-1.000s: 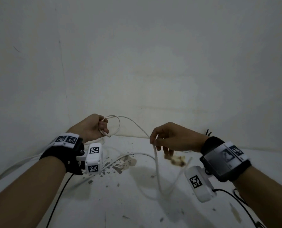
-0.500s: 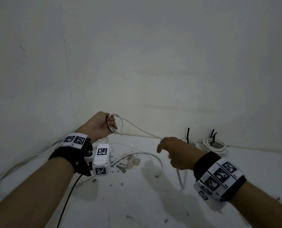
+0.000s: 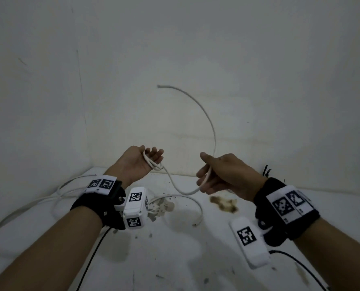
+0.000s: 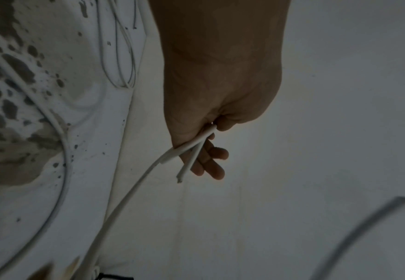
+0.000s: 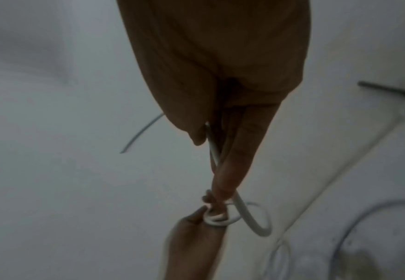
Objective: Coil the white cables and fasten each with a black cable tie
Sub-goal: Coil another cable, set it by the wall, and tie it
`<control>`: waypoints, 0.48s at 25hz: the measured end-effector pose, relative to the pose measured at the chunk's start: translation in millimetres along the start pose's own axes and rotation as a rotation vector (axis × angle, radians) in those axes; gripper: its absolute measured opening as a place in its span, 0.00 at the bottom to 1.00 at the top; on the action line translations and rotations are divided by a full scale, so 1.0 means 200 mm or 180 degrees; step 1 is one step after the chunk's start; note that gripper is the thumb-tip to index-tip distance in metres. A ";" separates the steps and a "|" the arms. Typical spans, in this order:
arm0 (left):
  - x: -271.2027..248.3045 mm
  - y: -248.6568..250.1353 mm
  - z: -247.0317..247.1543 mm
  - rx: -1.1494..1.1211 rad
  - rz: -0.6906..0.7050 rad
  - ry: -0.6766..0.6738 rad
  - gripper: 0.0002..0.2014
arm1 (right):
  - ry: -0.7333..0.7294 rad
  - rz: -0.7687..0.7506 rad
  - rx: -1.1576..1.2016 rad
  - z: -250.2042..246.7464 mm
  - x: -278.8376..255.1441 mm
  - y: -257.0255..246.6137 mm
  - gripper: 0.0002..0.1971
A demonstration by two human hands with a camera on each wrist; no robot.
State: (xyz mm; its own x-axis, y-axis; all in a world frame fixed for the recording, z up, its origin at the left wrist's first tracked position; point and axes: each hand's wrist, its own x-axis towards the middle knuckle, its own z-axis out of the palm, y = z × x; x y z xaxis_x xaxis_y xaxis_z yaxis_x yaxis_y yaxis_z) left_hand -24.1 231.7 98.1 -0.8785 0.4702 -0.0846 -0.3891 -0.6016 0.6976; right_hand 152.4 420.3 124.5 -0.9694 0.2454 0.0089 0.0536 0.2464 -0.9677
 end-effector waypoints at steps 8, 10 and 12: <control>-0.15 -0.17 0.09 0.1265 -0.0142 -0.0360 0.13 | -0.0468 -0.0148 0.2215 0.18 -0.01 -0.20 0.04; -0.21 -0.21 0.12 0.1356 -0.0196 -0.0430 0.15 | -0.0278 -0.0138 0.2414 0.19 0.02 -0.21 0.03; -0.26 -0.23 0.15 0.1267 -0.0236 -0.0521 0.16 | -0.0142 -0.0080 0.2576 0.20 0.06 -0.20 0.03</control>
State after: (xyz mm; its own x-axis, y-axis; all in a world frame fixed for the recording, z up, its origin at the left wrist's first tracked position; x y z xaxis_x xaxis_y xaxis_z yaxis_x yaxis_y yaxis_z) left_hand 47.9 255.2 91.7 -0.7843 0.6181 -0.0532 -0.2840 -0.2815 0.9165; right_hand 128.8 376.0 153.4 -0.9776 0.2070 0.0395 -0.1418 -0.5076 -0.8498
